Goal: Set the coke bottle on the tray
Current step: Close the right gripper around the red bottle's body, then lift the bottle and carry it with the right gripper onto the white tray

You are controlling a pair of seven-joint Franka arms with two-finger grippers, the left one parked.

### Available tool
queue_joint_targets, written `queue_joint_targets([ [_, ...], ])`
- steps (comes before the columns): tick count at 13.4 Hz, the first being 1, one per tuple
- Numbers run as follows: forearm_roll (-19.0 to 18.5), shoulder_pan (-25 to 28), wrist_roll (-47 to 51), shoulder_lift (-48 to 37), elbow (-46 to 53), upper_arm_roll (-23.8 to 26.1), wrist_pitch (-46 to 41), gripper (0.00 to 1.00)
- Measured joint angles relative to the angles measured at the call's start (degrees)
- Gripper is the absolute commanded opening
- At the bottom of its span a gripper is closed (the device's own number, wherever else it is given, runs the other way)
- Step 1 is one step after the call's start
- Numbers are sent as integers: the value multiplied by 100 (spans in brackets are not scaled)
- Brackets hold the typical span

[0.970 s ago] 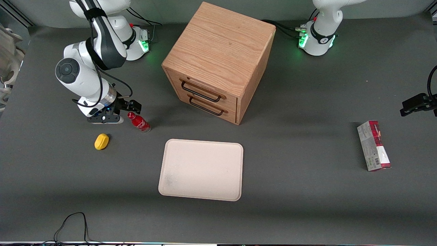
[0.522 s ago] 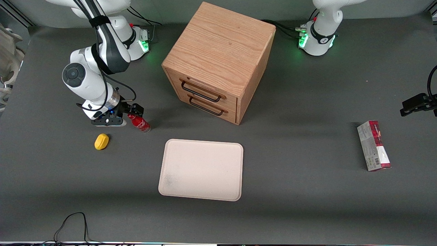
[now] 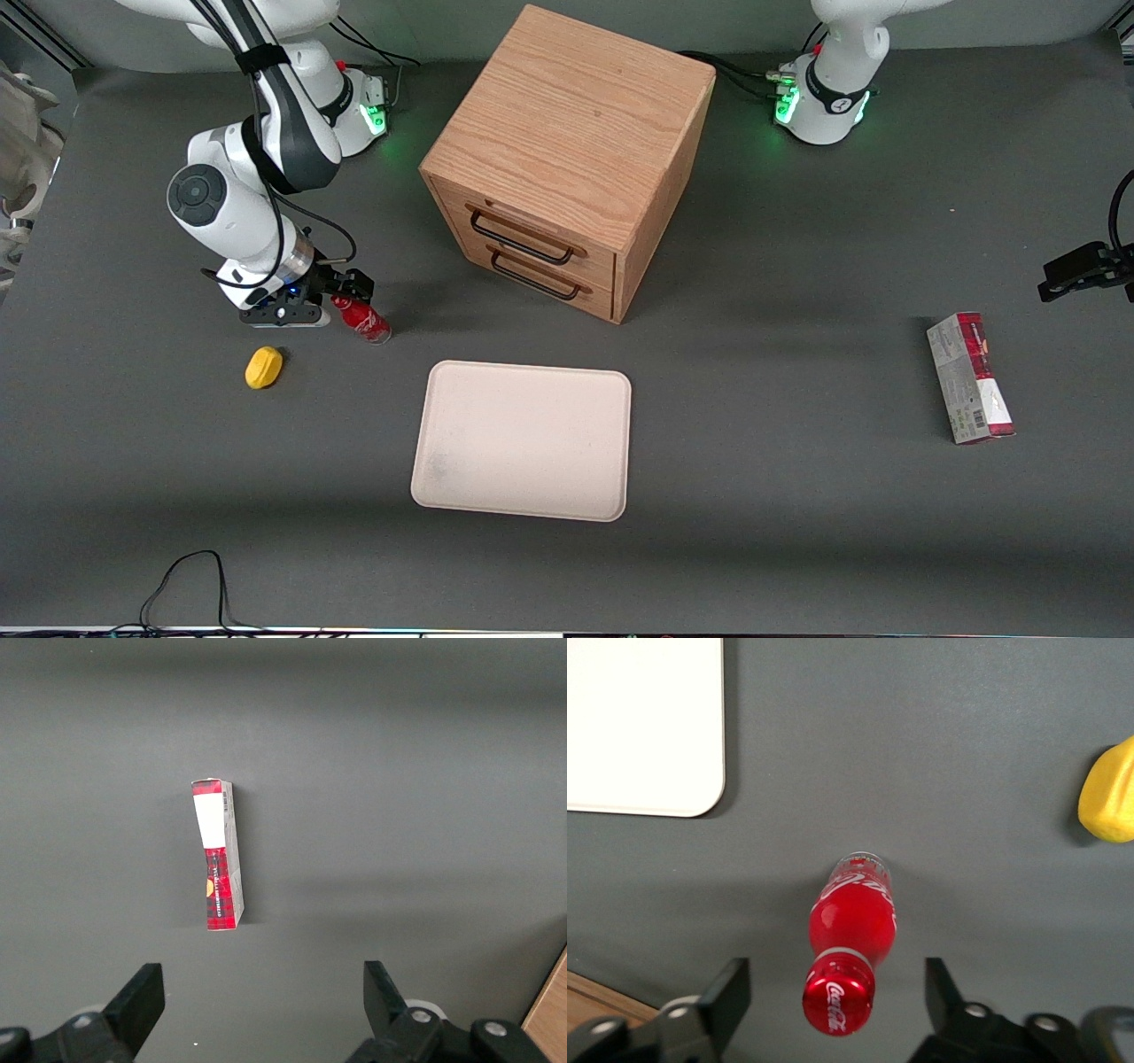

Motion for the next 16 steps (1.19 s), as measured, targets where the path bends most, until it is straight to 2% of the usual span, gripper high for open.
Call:
queue_joint_targets([
  [2, 0, 0, -1, 3, -1, 0, 4, 4],
  [3, 0, 0, -1, 4, -1, 0, 4, 0],
  [11, -9, -1, -1, -20, 63, -14, -121, 0],
  [13, -9, -1, -1, -76, 415, -15, -732, 0],
  [16, -8, -23, -1, -149, 1538, -55, -2168, 0],
])
